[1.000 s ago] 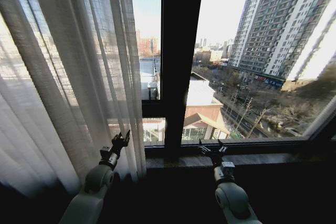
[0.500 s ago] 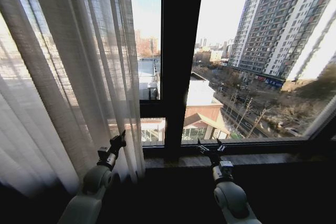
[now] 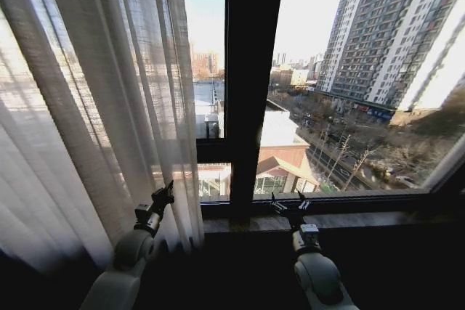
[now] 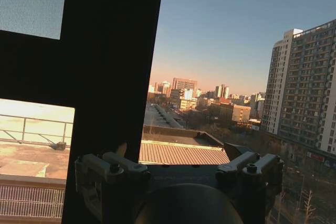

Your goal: Open the curtains by pulling them apart, changing their state from closed to fully open.

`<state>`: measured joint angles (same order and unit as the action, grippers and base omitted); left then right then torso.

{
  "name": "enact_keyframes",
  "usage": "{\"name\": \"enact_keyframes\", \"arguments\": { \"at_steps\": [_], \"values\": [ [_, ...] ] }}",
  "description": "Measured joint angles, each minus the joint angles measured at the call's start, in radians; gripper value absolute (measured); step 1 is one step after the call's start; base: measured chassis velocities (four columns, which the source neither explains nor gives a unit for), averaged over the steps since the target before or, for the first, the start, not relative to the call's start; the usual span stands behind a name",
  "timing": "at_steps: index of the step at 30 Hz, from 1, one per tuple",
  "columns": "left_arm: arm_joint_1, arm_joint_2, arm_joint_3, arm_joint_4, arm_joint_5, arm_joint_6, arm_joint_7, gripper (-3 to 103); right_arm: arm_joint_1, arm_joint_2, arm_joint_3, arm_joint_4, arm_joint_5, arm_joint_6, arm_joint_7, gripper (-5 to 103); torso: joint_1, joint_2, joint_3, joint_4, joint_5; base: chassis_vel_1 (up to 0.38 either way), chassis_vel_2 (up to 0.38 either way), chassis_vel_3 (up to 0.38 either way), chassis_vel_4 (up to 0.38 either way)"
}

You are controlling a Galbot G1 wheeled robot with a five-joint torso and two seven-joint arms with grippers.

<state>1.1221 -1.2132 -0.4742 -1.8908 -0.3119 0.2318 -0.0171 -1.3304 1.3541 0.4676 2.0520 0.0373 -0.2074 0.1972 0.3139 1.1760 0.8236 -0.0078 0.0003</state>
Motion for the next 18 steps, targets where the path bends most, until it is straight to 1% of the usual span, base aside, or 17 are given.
{"name": "enact_keyframes", "arguments": {
  "at_steps": [3,8,11,18],
  "values": [
    [0.003,0.0,-0.001,-0.003,0.0,0.0,0.0,0,-0.002,0.001,0.0,0.001,0.0,0.001,0.001,100,0.0,0.0,0.0,0.0002,0.0,0.2,0.194,-0.184,-0.186],
    [0.011,0.0,-0.004,-0.01,0.0,-0.001,0.0,0,-0.005,0.002,0.001,0.001,0.001,0.002,0.001,100,0.0,0.0,0.0,0.0002,-0.0002,0.245,0.247,-0.27,-0.252],
    [0.014,0.001,-0.006,-0.013,0.0,-0.001,0.0,0,-0.005,0.002,0.002,0.001,0.002,0.003,0.002,100,0.0,0.0,0.0,0.0004,-0.0003,0.309,0.297,-0.292,-0.279],
    [0.026,0.002,-0.015,-0.023,0.0,-0.002,0.001,0,-0.007,0.003,0.003,-0.001,0.003,0.004,0.003,100,0.0,0.0,0.0,0.0001,0.0,0.328,0.342,-0.338,-0.327]
  ]
}}
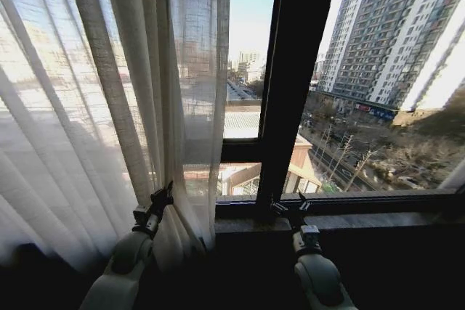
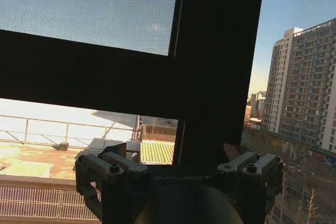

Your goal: Open the curtains by pulling them apart, changing their state from closed to fully open.

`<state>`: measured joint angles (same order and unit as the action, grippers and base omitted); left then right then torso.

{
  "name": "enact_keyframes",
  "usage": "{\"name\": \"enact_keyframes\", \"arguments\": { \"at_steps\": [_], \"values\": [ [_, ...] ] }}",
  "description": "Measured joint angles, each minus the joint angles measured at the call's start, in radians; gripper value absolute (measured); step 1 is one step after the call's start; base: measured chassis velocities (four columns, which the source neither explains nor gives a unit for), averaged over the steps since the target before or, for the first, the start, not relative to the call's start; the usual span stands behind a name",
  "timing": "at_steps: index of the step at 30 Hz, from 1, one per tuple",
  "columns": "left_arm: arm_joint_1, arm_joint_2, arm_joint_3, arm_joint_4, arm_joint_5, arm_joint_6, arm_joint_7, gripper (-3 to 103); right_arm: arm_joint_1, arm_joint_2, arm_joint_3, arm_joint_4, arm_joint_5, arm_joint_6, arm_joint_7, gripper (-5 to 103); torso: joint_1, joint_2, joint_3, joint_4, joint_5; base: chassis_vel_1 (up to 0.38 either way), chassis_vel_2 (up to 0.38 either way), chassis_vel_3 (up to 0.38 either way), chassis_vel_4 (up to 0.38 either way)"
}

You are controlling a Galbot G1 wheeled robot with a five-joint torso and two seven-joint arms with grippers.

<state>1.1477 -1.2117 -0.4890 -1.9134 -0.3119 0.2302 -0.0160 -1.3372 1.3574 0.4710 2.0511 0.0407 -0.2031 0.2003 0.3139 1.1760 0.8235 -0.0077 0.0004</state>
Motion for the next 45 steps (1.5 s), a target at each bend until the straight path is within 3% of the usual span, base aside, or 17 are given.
{"name": "enact_keyframes", "arguments": {
  "at_steps": [45],
  "values": [
    [0.125,0.005,-0.084,-0.082,0.0,-0.004,0.018,0,0.004,0.001,-0.024,0.005,0.003,0.003,0.001,100,0.0,0.0,0.0,0.0002,-0.0002,0.354,0.354,-0.355,-0.357]
  ]
}}
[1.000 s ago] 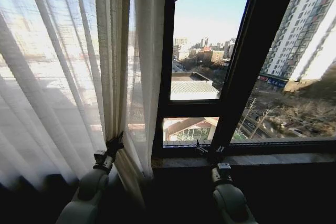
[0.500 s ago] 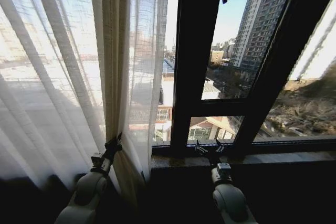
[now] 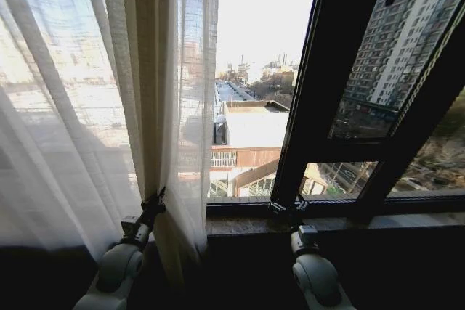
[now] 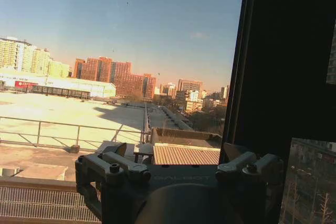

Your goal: Open the curtains by pulling them apart, changing their state from closed to fully open.

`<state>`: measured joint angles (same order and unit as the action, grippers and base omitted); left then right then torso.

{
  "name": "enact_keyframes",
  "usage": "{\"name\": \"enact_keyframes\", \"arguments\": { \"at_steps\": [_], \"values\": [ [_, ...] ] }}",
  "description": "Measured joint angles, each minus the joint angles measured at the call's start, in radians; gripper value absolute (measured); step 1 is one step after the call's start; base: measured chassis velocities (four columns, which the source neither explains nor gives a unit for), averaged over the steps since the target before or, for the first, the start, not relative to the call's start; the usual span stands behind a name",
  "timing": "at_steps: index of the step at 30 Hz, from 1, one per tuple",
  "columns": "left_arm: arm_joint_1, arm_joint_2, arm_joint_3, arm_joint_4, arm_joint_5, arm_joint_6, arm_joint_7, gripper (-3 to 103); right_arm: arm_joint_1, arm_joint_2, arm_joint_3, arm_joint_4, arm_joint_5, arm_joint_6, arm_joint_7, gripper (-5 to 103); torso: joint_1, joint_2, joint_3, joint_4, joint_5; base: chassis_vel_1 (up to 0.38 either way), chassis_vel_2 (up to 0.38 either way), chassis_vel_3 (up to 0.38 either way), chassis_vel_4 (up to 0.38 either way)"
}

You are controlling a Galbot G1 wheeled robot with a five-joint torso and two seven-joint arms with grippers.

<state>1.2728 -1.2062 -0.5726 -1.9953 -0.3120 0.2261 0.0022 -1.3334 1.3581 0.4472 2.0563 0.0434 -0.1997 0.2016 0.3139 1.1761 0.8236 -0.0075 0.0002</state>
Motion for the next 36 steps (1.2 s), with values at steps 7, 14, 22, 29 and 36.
{"name": "enact_keyframes", "arguments": {
  "at_steps": [7,14,22,29,36],
  "values": [
    [0.009,-0.002,-0.005,-0.006,-0.001,-0.001,0.001,0,0.01,-0.001,-0.017,-0.003,0.025,0.015,0.022,100,0.0,0.0,0.0,-0.0001,-0.0004,0.345,0.355,-0.345,-0.353],
    [0.029,-0.008,-0.016,-0.018,-0.001,-0.001,0.001,0,0.016,-0.006,-0.025,-0.006,0.048,0.018,0.033,100,0.0,0.0,0.0,0.0,-0.0008,0.204,0.207,-0.216,-0.231],
    [0.045,-0.013,-0.031,-0.032,-0.003,0.0,0.0,0,0.022,-0.007,-0.033,-0.014,0.048,-0.002,0.032,100,0.0,0.0,0.0,-0.0005,0.0008,-0.002,-0.017,0.001,0.002],
    [0.06,-0.027,-0.063,-0.049,-0.021,0.004,-0.008,0,0.03,-0.006,-0.061,-0.021,0.047,-0.01,0.03,100,0.0,0.0,0.0,0.0001,-0.0006,-0.013,-0.017,0.013,0.008],
    [0.047,-0.038,-0.106,-0.048,-0.04,0.022,-0.121,0,0.037,-0.011,-0.075,-0.021,0.046,-0.011,0.017,100,0.0,0.0,0.0,-0.0002,0.0,0.0,0.0,0.0,0.0]
  ]
}}
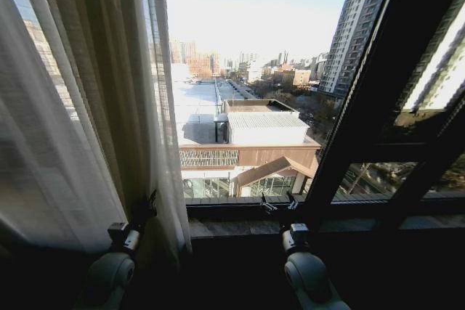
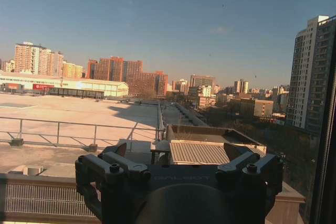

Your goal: Open the curtains by pulling them apart, changing their state from closed to fully open.

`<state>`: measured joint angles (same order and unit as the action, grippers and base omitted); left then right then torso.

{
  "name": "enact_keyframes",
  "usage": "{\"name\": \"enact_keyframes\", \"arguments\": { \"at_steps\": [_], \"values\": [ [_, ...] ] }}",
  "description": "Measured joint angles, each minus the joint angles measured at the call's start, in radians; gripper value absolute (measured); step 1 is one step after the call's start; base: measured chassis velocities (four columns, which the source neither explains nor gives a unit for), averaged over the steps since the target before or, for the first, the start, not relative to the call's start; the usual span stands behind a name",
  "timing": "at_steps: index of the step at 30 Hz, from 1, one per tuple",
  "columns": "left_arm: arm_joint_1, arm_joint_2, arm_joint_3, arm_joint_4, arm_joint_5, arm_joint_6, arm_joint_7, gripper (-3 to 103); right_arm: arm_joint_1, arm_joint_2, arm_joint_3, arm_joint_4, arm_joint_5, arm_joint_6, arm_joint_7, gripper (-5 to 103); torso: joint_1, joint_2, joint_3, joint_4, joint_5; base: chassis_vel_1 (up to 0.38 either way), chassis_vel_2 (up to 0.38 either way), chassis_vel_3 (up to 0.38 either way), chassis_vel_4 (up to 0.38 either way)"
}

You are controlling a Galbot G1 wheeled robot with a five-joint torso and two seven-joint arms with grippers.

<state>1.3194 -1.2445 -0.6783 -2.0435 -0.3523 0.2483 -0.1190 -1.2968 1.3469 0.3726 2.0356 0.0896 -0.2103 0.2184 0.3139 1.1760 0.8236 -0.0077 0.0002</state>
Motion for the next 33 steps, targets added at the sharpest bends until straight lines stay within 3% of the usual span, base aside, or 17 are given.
{"name": "enact_keyframes", "arguments": {
  "at_steps": [2,3,5,7,8,11,12,15,16,19,20,23,27,28,30,31,33],
  "values": [
    [-0.018,-0.006,-0.018,-0.004,-0.005,0.048,-0.115,0,0.0,0.0,-0.004,0.002,0.0,0.0,-0.005,100,0.0,0.0,0.0,-0.0002,0.0002,0.0,0.0,0.0,0.0],
    [-0.018,-0.006,-0.018,-0.004,-0.005,0.048,-0.115,0,0.0,0.0,-0.004,0.002,0.0,0.0,-0.005,100,0.0,0.0,0.0,-0.0002,0.0002,0.0,0.0,0.0,0.0],
    [-0.037,-0.015,-0.038,-0.009,-0.015,0.114,-0.262,0,0.0,0.001,-0.008,0.003,-0.001,0.0,-0.007,100,0.0,0.0,0.0,-0.0002,0.0002,0.0,0.0,0.0,0.0],
    [-0.052,-0.026,-0.062,0.001,-0.019,0.139,-0.375,0,0.0,0.002,-0.011,0.003,-0.001,0.001,-0.009,100,0.0,0.0,0.0,0.0,0.0,0.0,0.0,0.0,0.0],
    [-0.052,-0.026,-0.062,0.001,-0.019,0.139,-0.375,0,0.0,0.002,-0.011,0.003,-0.001,0.001,-0.009,100,0.0,0.0,0.0,0.0,0.0,0.0,0.0,0.0,0.0],
    [-0.078,-0.044,-0.129,0.038,-0.028,0.154,-0.546,0,-0.003,0.002,-0.012,0.001,-0.001,0.003,-0.02,100,0.0,0.0,0.0,0.0,0.0,0.0,0.0,0.0,0.0],
    [-0.078,-0.044,-0.129,0.038,-0.028,0.154,-0.546,0,-0.003,0.002,-0.012,0.001,-0.001,0.003,-0.02,100,0.0,0.0,0.0,0.0,0.0,0.0,0.0,0.0,0.0],
    [-0.113,-0.046,-0.199,0.076,-0.037,0.165,-0.673,0,-0.002,0.001,-0.014,-0.002,-0.001,0.007,-0.029,100,0.0,0.0,0.0,0.0003,0.0,0.0,0.0,0.0,0.0],
    [-0.113,-0.046,-0.199,0.076,-0.037,0.165,-0.673,0,-0.002,0.001,-0.014,-0.002,-0.001,0.007,-0.029,100,0.0,0.0,0.0,0.0003,0.0,0.0,0.0,0.0,0.0],
    [-0.169,-0.043,-0.248,0.111,-0.075,0.175,-0.812,0,0.002,0.001,-0.025,-0.007,-0.001,0.009,-0.032,100,0.0,0.0,0.0,0.0001,-0.0003,0.0,0.0,0.0,0.0],
    [-0.169,-0.043,-0.248,0.111,-0.075,0.175,-0.812,0,0.002,0.001,-0.025,-0.007,-0.001,0.009,-0.032,100,0.0,0.0,0.0,0.0001,-0.0003,0.0,0.0,0.0,0.0],
    [-0.214,-0.036,-0.302,0.166,-0.058,0.166,-0.886,0,0.007,0.002,-0.031,-0.011,-0.001,0.01,-0.033,100,0.0,0.0,0.0,0.0001,-0.0003,0.0,0.0,0.0,0.0],
    [-0.233,-0.01,-0.346,0.208,-0.032,0.149,-0.903,-3,0.009,0.0,-0.03,-0.02,-0.001,0.011,-0.033,100,0.0,0.0,0.0,0.0001,-0.0002,0.0,0.0,0.0,0.0],
    [-0.233,-0.001,-0.355,0.212,-0.03,0.149,-0.903,1,0.009,0.0,-0.03,-0.023,-0.001,0.012,-0.033,100,0.0,0.0,0.0,0.0003,-0.0003,0.0,0.0,0.0,0.0],
    [-0.221,0.016,-0.355,0.202,-0.026,0.15,-0.88,12,0.009,0.0,-0.03,-0.027,-0.001,0.013,-0.033,100,0.0,0.0,0.0,0.0002,-0.0003,0.0,0.0,0.0,0.0],
    [-0.221,0.016,-0.355,0.202,-0.026,0.15,-0.88,12,0.009,0.0,-0.03,-0.027,-0.001,0.013,-0.033,100,0.0,0.0,0.0,0.0002,-0.0003,0.0,0.0,0.0,0.0],
    [-0.176,0.02,-0.324,0.143,-0.007,0.155,-0.804,17,0.013,0.004,-0.039,-0.032,-0.001,0.013,-0.033,100,0.0,0.0,0.0,0.0001,-0.0002,0.0,0.0,0.0,0.0]
  ]
}}
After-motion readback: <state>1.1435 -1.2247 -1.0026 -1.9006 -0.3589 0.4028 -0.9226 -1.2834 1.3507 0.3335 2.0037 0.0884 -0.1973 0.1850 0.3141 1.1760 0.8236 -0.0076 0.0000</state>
